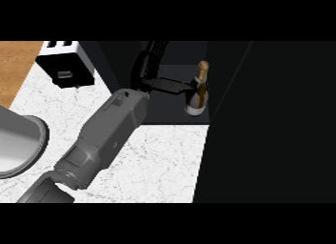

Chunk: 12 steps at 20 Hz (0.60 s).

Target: Pick up the wine, place it into the cabinet and close the cabinet

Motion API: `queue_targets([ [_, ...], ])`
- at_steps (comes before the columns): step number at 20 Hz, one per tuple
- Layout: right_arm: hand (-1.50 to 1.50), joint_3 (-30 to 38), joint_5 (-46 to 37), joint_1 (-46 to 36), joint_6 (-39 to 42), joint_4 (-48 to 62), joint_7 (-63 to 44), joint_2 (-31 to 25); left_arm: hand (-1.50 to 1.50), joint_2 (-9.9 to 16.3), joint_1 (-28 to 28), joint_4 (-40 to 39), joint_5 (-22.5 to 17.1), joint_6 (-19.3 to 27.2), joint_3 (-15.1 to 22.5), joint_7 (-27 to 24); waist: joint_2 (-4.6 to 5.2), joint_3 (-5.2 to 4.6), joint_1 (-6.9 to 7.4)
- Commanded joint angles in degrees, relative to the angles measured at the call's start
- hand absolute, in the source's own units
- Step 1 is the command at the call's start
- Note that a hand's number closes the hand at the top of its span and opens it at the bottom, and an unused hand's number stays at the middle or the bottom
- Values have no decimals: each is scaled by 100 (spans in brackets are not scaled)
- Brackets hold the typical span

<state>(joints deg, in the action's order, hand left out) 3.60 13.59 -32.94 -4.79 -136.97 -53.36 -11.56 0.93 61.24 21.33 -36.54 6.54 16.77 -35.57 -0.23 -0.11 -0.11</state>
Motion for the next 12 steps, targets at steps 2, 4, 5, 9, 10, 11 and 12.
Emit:
queue_targets([
  [2,-150,9,-133,-325,-339,-326,-540,-161,-150,15,-337,1178,194,217,276,594,-78,8,137],
  [4,-150,-102,-172,306,-137,-418,-18,26,-150,-70,-336,1780,265,495,426,951,-78,14,154],
  [5,-150,115,54,139,-99,-396,-274,-199,-150,20,-697,2134,333,580,475,945,-62,12,126],
  [9,-150,-109,-103,94,-180,-425,-229,-146,-150,-91,-1410,3477,355,1250,1041,1418,-62,11,118],
  [10,-150,-404,-294,-115,-263,-187,-171,-28,-150,-91,-1176,3818,85,1742,1412,1802,-83,9,101],
  [11,-150,-419,-343,55,-257,-395,-158,-33,-150,-91,-1653,4029,259,1737,1380,1630,-43,9,80],
  [12,-150,-140,-79,164,-178,-375,-223,-136,-150,-92,-1932,4530,342,1894,1518,1824,-69,12,140],
])
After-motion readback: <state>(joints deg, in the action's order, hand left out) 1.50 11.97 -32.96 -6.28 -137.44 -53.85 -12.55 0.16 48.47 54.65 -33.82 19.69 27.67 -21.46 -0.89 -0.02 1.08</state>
